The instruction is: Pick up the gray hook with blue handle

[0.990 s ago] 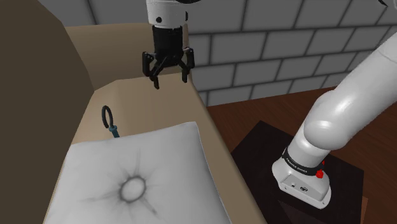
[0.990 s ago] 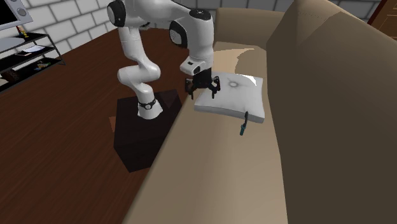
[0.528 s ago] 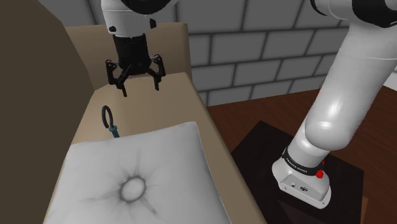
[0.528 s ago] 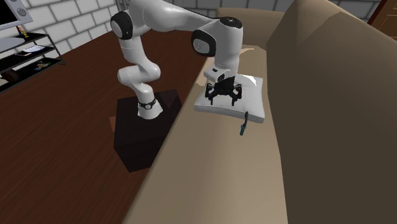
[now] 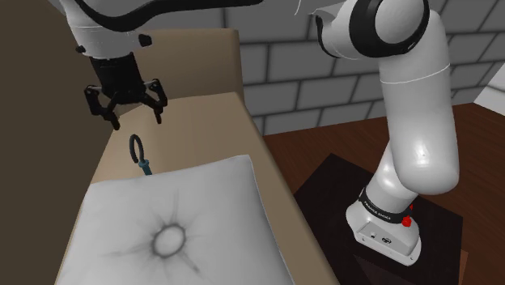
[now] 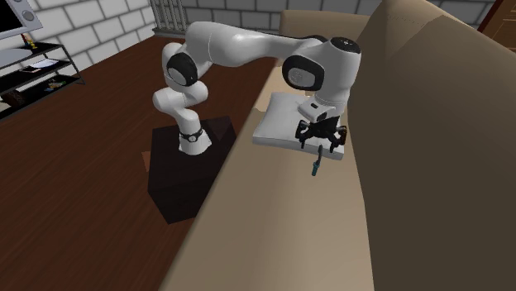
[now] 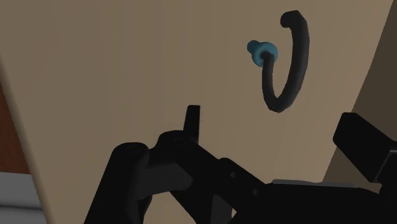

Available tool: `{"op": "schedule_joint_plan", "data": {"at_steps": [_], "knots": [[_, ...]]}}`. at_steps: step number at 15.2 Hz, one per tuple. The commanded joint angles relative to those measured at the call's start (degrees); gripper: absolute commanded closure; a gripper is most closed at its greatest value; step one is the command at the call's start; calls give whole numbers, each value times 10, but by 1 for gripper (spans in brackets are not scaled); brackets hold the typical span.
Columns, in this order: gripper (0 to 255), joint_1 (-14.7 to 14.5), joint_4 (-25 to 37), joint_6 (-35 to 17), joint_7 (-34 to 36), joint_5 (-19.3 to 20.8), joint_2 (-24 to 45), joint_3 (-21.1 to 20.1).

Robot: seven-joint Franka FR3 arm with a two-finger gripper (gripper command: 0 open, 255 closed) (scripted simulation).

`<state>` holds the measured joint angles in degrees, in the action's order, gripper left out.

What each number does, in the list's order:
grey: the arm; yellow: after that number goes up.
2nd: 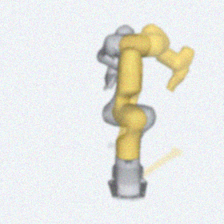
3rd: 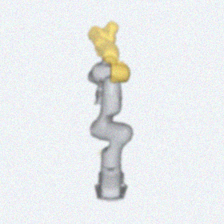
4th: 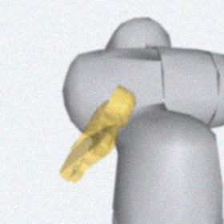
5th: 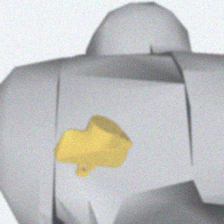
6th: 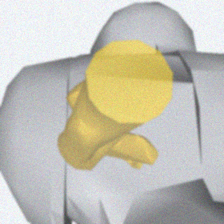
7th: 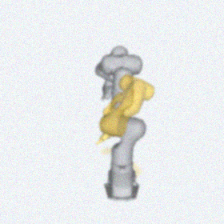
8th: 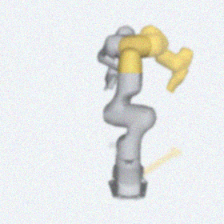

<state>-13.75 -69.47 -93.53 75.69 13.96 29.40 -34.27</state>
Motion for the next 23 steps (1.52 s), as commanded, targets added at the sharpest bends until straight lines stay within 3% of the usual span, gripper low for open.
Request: {"op": "schedule_joint_plan", "data": {"at_steps": [1,10,11,19,23], "knots": [[0,-32,70,24,21,21,50,11],[0,-16,-5,-40,24,19,42,11],[255,-16,-7,-42,25,18,41,11],[255,-15,-9,-43,25,18,40,11],[255,-22,22,-16,23,19,44,11]]}}
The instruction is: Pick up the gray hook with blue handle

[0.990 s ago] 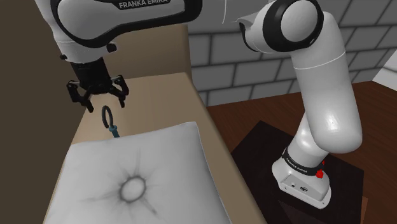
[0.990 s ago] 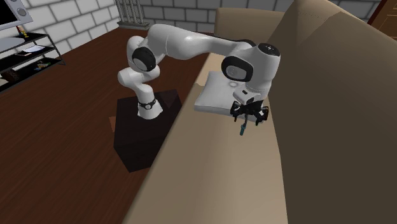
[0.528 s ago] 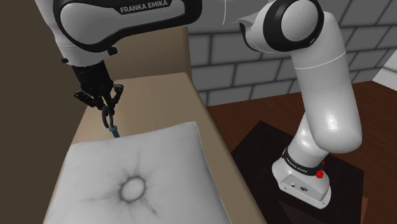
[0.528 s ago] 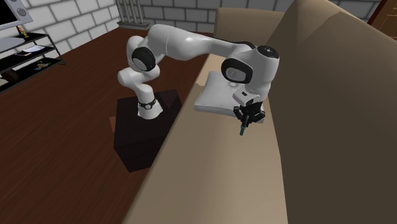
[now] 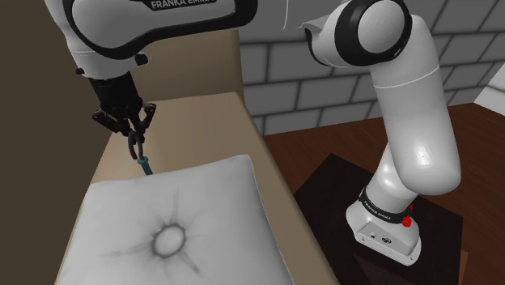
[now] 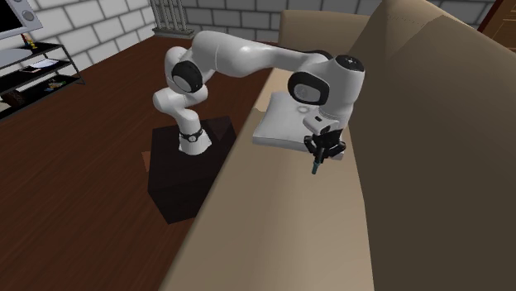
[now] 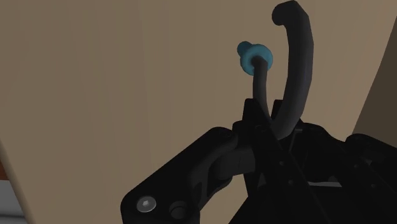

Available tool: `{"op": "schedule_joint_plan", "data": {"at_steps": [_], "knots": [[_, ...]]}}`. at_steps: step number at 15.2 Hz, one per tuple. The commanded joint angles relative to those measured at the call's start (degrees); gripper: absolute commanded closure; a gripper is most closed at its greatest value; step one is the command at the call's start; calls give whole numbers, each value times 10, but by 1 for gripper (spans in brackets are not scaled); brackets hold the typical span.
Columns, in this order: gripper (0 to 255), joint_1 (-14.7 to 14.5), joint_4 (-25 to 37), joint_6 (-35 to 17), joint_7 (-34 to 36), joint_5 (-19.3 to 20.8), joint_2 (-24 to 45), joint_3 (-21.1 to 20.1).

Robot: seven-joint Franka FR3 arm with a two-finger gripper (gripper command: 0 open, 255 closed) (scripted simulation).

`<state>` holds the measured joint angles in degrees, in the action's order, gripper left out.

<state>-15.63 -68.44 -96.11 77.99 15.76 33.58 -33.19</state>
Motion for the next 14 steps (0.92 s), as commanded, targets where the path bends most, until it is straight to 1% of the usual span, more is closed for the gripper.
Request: {"op": "schedule_joint_plan", "data": {"at_steps": [1,7,12,14], "knots": [[255,-5,21,18,-1,1,3,0],[255,-22,89,72,-4,5,14,2],[255,-44,164,125,-7,13,33,5],[255,-45,167,127,-8,13,34,5]]}}
